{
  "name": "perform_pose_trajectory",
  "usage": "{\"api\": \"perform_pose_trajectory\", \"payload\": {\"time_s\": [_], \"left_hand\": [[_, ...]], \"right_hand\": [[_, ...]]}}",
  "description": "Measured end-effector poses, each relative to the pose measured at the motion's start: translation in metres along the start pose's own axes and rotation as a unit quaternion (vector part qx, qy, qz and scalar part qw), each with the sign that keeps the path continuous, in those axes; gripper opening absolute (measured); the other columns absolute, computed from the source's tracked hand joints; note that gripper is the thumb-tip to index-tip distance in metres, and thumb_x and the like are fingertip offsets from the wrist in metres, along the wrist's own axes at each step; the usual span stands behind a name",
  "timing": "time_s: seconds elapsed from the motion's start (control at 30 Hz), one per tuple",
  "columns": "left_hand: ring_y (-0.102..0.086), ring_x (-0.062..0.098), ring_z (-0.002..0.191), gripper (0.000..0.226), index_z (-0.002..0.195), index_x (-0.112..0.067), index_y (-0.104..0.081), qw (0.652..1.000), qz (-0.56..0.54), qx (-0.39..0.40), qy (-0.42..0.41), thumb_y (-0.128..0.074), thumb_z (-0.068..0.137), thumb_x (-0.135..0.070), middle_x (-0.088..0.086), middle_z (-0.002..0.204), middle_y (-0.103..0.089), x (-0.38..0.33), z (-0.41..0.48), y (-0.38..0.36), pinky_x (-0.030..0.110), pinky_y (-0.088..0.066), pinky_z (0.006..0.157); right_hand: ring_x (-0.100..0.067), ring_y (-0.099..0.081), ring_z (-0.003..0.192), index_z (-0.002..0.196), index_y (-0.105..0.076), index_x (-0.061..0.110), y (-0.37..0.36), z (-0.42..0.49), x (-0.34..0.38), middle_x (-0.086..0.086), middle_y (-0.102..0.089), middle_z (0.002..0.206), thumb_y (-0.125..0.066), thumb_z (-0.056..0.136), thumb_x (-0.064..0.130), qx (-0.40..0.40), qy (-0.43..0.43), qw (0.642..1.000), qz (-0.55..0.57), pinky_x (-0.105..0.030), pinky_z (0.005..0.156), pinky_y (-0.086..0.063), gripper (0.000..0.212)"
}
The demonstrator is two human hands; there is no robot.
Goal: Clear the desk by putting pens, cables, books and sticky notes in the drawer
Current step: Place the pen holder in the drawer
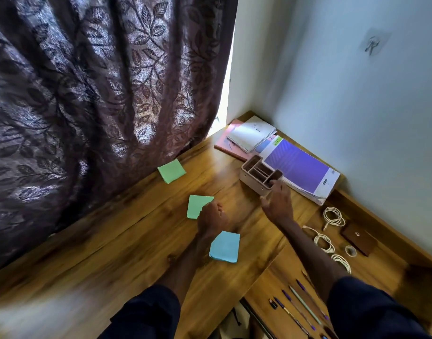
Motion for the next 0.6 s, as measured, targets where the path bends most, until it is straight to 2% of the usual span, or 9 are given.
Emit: {"api": "perform_pose_trajectory", "payload": {"time_s": [0.1,0.17,0.23,0.3,0.37,0.43,0.5,0.53,0.6], "left_hand": [[-0.068,0.015,0.093,0.017,0.106,-0.017,-0.068,1.0,0.004,0.014,-0.013,-0.065,0.089,-0.018,0.0,0.103,-0.073,-0.006,0.002,-0.006,0.025,-0.054,0.076],[-0.068,0.016,0.094,0.019,0.109,-0.018,-0.067,1.0,0.009,0.024,-0.015,-0.065,0.09,-0.018,0.0,0.104,-0.074,-0.007,0.003,-0.01,0.027,-0.057,0.077],[-0.068,0.016,0.095,0.019,0.109,-0.017,-0.067,0.999,0.008,0.032,-0.018,-0.064,0.09,-0.017,0.0,0.104,-0.074,-0.007,0.003,-0.013,0.027,-0.057,0.076],[-0.069,0.017,0.094,0.017,0.107,-0.017,-0.067,0.999,-0.007,0.037,-0.015,-0.065,0.091,-0.019,0.001,0.104,-0.073,-0.006,0.003,-0.014,0.024,-0.055,0.075],[-0.068,0.016,0.094,0.02,0.107,-0.018,-0.066,0.998,-0.049,0.05,0.005,-0.068,0.09,-0.029,-0.001,0.104,-0.072,-0.006,0.002,-0.015,0.025,-0.056,0.076],[-0.068,0.016,0.099,0.04,0.116,-0.02,-0.063,0.985,-0.137,0.089,0.057,-0.071,0.086,-0.047,-0.003,0.109,-0.07,-0.006,0.002,-0.019,0.027,-0.059,0.078],[-0.066,0.018,0.106,0.075,0.129,-0.021,-0.055,0.95,-0.24,0.149,0.133,-0.074,0.073,-0.067,-0.002,0.12,-0.065,-0.01,0.002,-0.023,0.028,-0.062,0.076],[-0.065,0.02,0.109,0.086,0.131,-0.022,-0.052,0.931,-0.281,0.169,0.16,-0.078,0.066,-0.071,-0.001,0.124,-0.063,-0.011,0.002,-0.024,0.028,-0.062,0.075],[-0.064,0.021,0.112,0.093,0.131,-0.02,-0.05,0.898,-0.353,0.194,0.178,-0.086,0.059,-0.067,0.001,0.126,-0.062,-0.014,0.003,-0.027,0.031,-0.063,0.077]], "right_hand": [[-0.029,-0.051,0.117,0.121,-0.058,0.013,-0.002,0.032,-0.018,-0.014,-0.052,0.128,-0.074,0.081,0.025,0.041,-0.02,0.997,-0.063,-0.04,0.096,-0.051,0.045],[-0.031,-0.051,0.116,0.119,-0.062,0.016,-0.009,0.037,-0.028,-0.016,-0.053,0.125,-0.066,0.085,0.023,0.069,-0.01,0.995,-0.077,-0.043,0.094,-0.052,0.035],[-0.033,-0.051,0.117,0.122,-0.061,0.019,-0.017,0.03,-0.031,-0.016,-0.049,0.131,-0.059,0.091,0.022,0.089,-0.01,0.995,-0.054,-0.044,0.092,-0.053,0.032],[-0.031,-0.057,0.108,0.12,-0.063,0.018,-0.019,0.016,-0.026,-0.017,-0.043,0.136,-0.058,0.094,0.021,0.082,-0.022,0.996,-0.019,-0.041,0.083,-0.057,0.027],[-0.029,-0.062,0.098,0.117,-0.066,0.017,-0.017,-0.004,-0.016,-0.016,-0.047,0.132,-0.059,0.093,0.017,0.073,-0.014,0.997,0.013,-0.041,0.075,-0.059,0.025],[-0.028,-0.062,0.102,0.121,-0.067,0.016,-0.015,-0.028,-0.005,-0.013,-0.052,0.13,-0.06,0.092,0.013,0.07,0.009,0.996,0.062,-0.039,0.075,-0.06,0.029],[-0.025,-0.061,0.106,0.12,-0.07,0.017,-0.013,-0.051,0.003,-0.011,-0.055,0.131,-0.064,0.091,0.01,0.058,0.014,0.993,0.103,-0.034,0.079,-0.058,0.03],[-0.024,-0.061,0.108,0.117,-0.071,0.019,-0.011,-0.06,0.006,-0.009,-0.057,0.131,-0.066,0.09,0.01,0.055,0.016,0.991,0.118,-0.031,0.08,-0.057,0.029],[-0.019,-0.061,0.11,0.112,-0.072,0.019,-0.004,-0.075,0.012,-0.006,-0.059,0.128,-0.069,0.088,0.011,0.051,0.025,0.988,0.146,-0.024,0.082,-0.054,0.025]]}}
Point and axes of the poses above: each hand's wrist, its own z-axis towards the middle knuckle, its own y-axis out of the back of the hand, x = y × z, the point moved 3 cm from there along z, towards the middle knuckle
